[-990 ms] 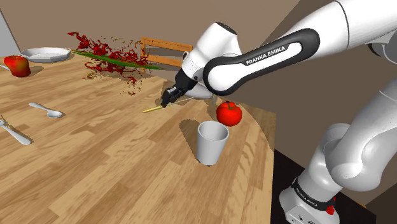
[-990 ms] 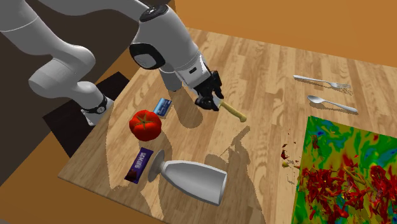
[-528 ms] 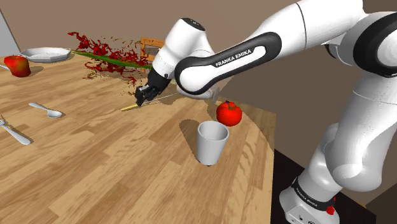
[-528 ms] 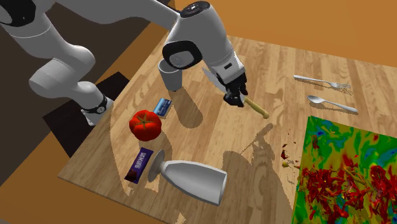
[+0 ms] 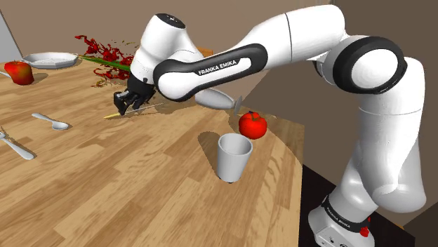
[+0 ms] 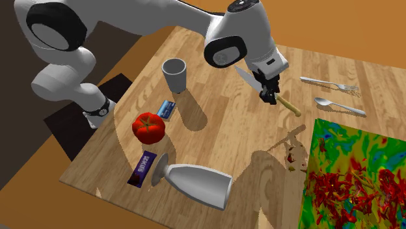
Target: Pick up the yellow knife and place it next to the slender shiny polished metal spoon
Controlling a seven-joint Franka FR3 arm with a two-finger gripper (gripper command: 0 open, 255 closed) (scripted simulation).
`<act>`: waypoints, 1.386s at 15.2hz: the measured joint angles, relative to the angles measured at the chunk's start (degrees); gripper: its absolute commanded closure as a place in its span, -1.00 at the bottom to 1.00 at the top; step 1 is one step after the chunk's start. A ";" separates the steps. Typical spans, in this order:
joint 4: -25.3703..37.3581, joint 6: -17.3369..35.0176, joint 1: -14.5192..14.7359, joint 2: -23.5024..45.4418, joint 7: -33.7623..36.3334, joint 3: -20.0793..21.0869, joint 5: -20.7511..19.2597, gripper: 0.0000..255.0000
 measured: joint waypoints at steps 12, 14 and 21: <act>32.55 -10.67 6.49 22.08 1.49 -1.77 -2.67 1.00; 32.60 -9.94 6.62 22.84 1.67 -1.89 -2.80 1.00; 28.51 -5.19 6.31 23.56 2.39 -2.28 -3.32 1.00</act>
